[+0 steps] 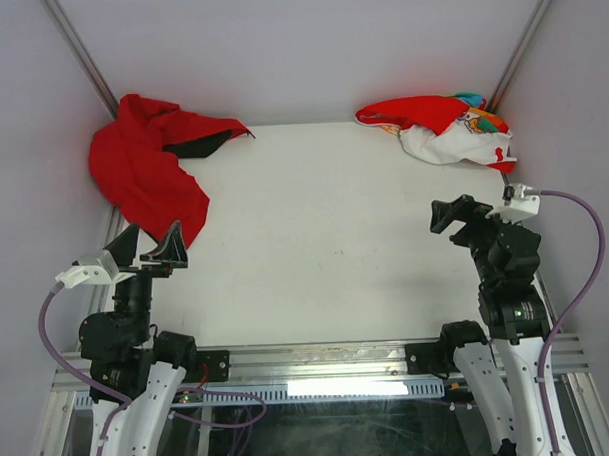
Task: Zip up the jacket
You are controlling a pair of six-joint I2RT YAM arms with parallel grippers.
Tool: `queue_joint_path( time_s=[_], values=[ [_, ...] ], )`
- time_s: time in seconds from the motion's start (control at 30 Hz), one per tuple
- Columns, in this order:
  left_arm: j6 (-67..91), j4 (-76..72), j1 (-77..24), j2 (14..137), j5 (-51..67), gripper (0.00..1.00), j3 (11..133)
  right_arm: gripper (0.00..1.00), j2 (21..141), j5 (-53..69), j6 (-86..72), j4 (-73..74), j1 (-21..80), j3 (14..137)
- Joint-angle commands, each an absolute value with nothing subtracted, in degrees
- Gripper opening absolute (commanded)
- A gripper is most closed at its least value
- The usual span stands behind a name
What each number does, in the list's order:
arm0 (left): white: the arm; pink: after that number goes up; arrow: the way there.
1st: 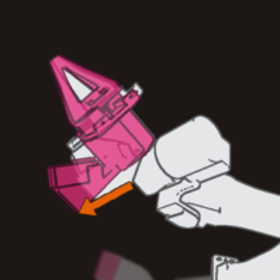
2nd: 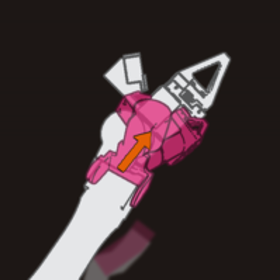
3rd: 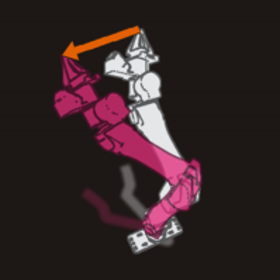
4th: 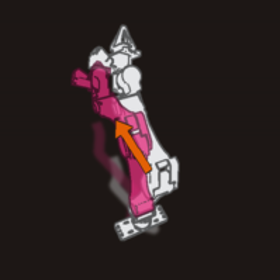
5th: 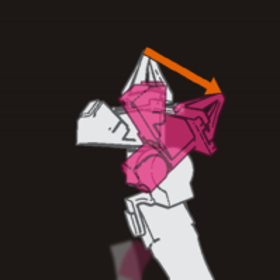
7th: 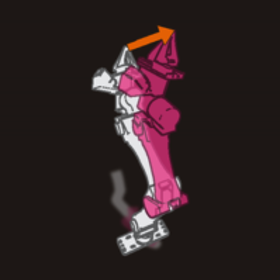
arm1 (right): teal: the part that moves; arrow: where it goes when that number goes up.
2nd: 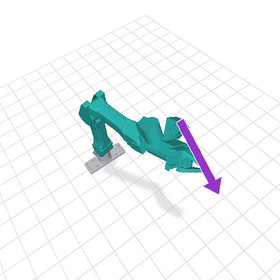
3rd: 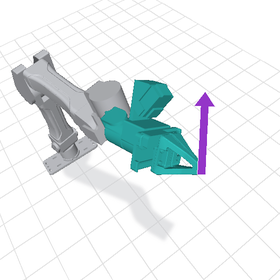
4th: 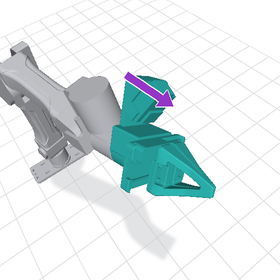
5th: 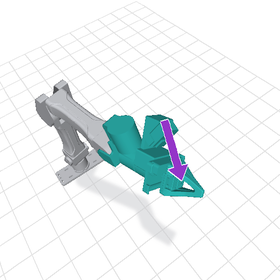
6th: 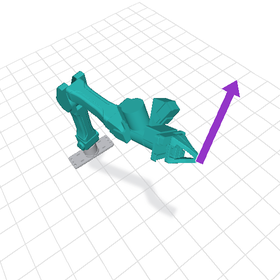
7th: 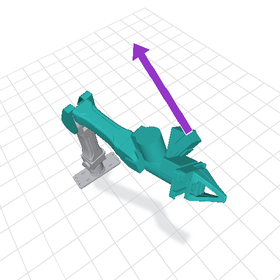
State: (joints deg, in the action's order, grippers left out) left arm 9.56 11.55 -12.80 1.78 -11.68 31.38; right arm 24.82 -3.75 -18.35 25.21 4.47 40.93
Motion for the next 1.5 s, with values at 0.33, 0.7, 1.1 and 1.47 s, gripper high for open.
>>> queue_joint_path(
  time_s=[0.33,0.7,1.1,1.47],
  values=[
    [10.79,12.42,-13.23,17.98,-19.71,0.99,36.97,0.99,25.94,-0.23,-18.97,20.78,4.44,40.05],
    [18.53,11.66,-8.76,55.17,-33.1,0.99,52.69,0.99,25.84,2.86,-19.4,21.94,4.37,38.76],
    [29.04,11.34,12.13,92.63,-17.61,0.99,70.52,0.99,22.89,2.59,-19.19,21.59,9.53,38.06],
    [28.11,12.77,15.21,117.44,-5.09,0.91,87.43,0.99,24.37,5.22,-18.59,21.29,9.69,37.99]
  ],
)
